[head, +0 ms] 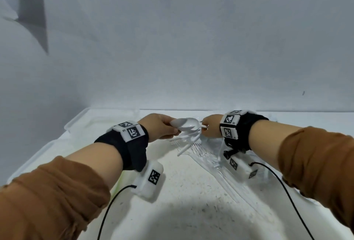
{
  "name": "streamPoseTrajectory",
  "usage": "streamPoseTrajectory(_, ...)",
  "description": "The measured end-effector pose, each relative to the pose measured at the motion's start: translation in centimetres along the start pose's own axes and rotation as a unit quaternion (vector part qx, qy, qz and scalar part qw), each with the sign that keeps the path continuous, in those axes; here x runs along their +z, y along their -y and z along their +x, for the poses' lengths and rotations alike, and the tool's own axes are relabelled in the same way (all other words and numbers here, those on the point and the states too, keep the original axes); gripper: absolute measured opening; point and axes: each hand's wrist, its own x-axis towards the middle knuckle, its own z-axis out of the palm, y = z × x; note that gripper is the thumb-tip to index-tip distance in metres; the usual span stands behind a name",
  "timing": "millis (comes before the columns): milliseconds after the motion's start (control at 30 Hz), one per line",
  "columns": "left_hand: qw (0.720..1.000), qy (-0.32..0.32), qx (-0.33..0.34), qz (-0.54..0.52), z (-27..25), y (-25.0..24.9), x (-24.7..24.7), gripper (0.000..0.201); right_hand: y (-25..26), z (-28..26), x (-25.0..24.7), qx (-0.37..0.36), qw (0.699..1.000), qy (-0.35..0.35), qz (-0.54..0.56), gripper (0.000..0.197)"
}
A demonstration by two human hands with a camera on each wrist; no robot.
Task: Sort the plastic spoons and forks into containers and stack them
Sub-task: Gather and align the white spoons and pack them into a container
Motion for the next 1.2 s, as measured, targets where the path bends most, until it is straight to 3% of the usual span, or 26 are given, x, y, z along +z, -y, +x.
streamPoseTrajectory(200, 0.981, 0.088, -0.052, 0.165, 0.7, 2.1, 0.9, 0.024, -0.1, 0.8, 0.9, -0.032, 0.999, -0.01, 0.036, 0.024)
streamPoseTrajectory(300, 0.974, 0.106, -0.058, 0.192, 0.9, 2.5, 0.8, 0.023, 0.0, 1.2, 1.2, -0.045, 0.998, 0.003, 0.043, 0.008)
streamPoseTrajectory(333, 0.974, 0.101, -0.055, 0.195, 0.9, 2.4, 0.7, 0.02, 0.2, 1.4, 1.2, -0.052, 0.998, 0.003, 0.036, 0.011)
streamPoseTrajectory(433, 0.967, 0.062, -0.028, 0.245, 0.8, 1.5, 0.0, 0.012, 0.8, 1.5, 0.6, -0.057, 0.998, 0.0, 0.013, 0.013)
streamPoseTrajectory(500, 0.946, 0.039, -0.009, 0.322, 0.6, 0.9, -0.5, 0.006, 1.2, 1.7, 0.6, -0.054, 0.999, 0.004, 0.004, 0.03)
streamPoseTrajectory(567, 0.924, 0.027, 0.017, 0.381, 0.5, 0.5, -0.8, 0.014, 1.4, 2.3, 0.8, -0.038, 0.999, 0.021, -0.008, 0.036)
streamPoseTrajectory(667, 0.916, 0.031, 0.051, 0.397, 0.6, 0.5, -0.5, 0.025, 1.9, 2.4, 0.5, -0.032, 0.998, 0.049, -0.017, 0.007)
streamPoseTrajectory(733, 0.895, 0.055, 0.066, 0.439, 0.6, 0.4, 0.3, 0.019, 2.0, 2.1, 0.2, -0.031, 0.997, 0.063, -0.017, 0.019)
streamPoseTrajectory(833, 0.87, 0.09, 0.081, 0.479, 0.6, 0.6, 1.5, 0.004, 2.0, 1.7, -0.4, -0.015, 0.997, 0.074, -0.016, 0.009)
streamPoseTrajectory(1000, 0.827, 0.168, 0.063, 0.533, 1.2, 1.4, 2.1, 0.028, 0.0, 1.6, -0.8, 0.014, 0.99, 0.072, 0.123, 0.01)
streamPoseTrajectory(1200, 0.806, 0.174, 0.042, 0.564, 2.1, 1.9, 2.6, 0.039, -2.3, -0.1, -1.8, 0.066, 0.979, 0.009, 0.192, 0.011)
